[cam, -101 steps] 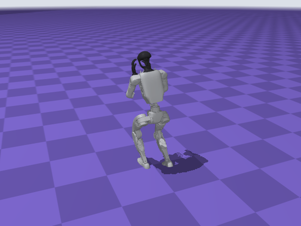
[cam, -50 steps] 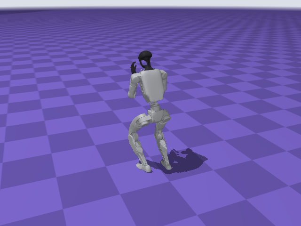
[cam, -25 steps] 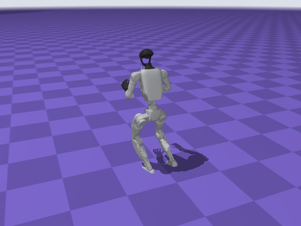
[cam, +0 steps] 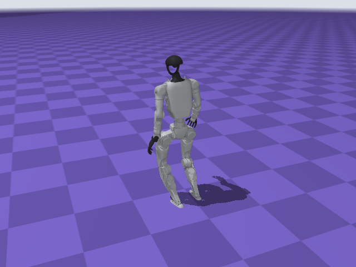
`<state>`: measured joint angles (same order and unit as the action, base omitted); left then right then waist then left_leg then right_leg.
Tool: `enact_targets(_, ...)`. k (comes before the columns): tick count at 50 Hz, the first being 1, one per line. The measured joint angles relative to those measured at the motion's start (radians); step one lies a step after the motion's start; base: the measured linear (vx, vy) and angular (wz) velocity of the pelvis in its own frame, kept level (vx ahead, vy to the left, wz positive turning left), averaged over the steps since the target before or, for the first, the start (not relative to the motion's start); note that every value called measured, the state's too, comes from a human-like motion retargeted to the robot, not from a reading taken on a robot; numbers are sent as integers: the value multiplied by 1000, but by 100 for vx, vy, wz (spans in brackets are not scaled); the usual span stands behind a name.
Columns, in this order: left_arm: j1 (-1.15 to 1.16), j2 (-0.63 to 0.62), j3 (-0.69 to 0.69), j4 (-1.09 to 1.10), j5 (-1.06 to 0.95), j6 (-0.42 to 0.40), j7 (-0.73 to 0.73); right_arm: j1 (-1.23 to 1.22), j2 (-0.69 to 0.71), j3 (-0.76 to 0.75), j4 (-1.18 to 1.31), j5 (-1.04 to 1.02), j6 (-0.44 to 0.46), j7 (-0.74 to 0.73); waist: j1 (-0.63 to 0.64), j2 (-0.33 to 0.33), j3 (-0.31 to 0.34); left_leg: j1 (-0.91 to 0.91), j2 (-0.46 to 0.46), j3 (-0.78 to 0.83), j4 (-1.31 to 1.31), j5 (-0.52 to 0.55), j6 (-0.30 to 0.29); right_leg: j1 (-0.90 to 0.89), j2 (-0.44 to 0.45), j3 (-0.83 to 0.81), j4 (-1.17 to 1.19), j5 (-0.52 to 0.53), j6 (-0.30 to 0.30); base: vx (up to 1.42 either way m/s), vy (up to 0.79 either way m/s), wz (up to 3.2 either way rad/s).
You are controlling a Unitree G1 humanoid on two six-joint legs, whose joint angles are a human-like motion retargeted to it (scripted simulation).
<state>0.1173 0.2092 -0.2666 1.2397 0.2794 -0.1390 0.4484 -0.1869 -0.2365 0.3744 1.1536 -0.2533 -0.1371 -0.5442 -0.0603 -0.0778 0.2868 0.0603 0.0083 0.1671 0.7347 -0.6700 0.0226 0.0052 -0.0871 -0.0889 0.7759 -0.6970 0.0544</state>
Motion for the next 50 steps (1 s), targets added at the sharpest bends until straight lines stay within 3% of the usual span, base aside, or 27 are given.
enact_targets(10,-284,67,-118,-330,116,-34,27,-121,-17,39,-229,48,-42,20,-28,63,40,69,140,-57,92,-14,-66,189,151,-16,-170,46,-42,4,-14,5)
enact_targets(13,-348,115,-102,-506,155,-41,50,-87,-15,3,-179,78,-41,19,-17,93,57,16,197,-121,184,12,-104,226,221,-17,-246,78,-57,-1,-14,12)
enact_targets(16,-366,146,-75,-667,192,-55,93,-22,-12,-23,-80,93,-27,21,4,131,84,-67,256,-192,318,137,-175,247,283,-10,-269,100,-72,-6,-11,3)
enact_targets(20,-333,161,-50,-790,235,-62,146,74,-10,-50,85,86,6,24,34,153,93,-202,304,-220,426,167,-167,245,304,-11,-269,115,-78,-6,-8,5)
enact_targets(23,-264,141,-67,-701,227,-55,153,135,-7,-62,162,63,32,15,43,155,80,-252,264,-247,389,171,-169,226,290,-6,-248,119,-69,-3,-5,-16)
enact_targets(27,-161,86,-110,-395,193,-14,113,158,-12,-42,171,22,39,22,22,139,51,-261,212,-239,269,196,-156,188,257,8,-211,107,-55,-3,-3,-25)
enact_targets(31,-71,23,-138,-74,163,31,7,109,-18,6,93,10,14,66,-26,116,29,-246,209,-183,188,206,-130,138,235,21,-163,84,-50,-6,-1,-29)
enact_targets(35,6,-2,-160,55,158,47,-75,33,-24,39,-20,10,-17,92,-61,102,33,-247,226,-139,185,199,-115,101,231,30,-104,60,-51,-13,0,-29)
enact_targets(40,-7,13,-170,11,157,26,-103,-23,-44,64,-151,11,-36,98,-72,94,14,-302,187,-132,168,125,-111,24,222,39,-74,64,-59,-19,0,-37)
enact_targets(43,-46,25,-194,-65,182,3,-83,7,-51,79,-187,7,-43,86,-83,97,32,-306,202,-116,324,59,-90,-21,236,40,-10,71,-59,-25,2,-35)
enact_targets(47,-116,80,-226,-268,197,-40,-57,74,-81,47,-217,15,-15,65,-82,143,-6,-309,203,-113,531,12,-78,-138,303,65,-28,140,-56,-26,3,-65)
enact_targets(50,-155,120,-254,-431,189,-82,-26,138,-97,12,-190,5,7,29,-96,171,-39,-262,149,-124,555,0,-75,-231,344,83,-52,201,-37,-32,3,-71)
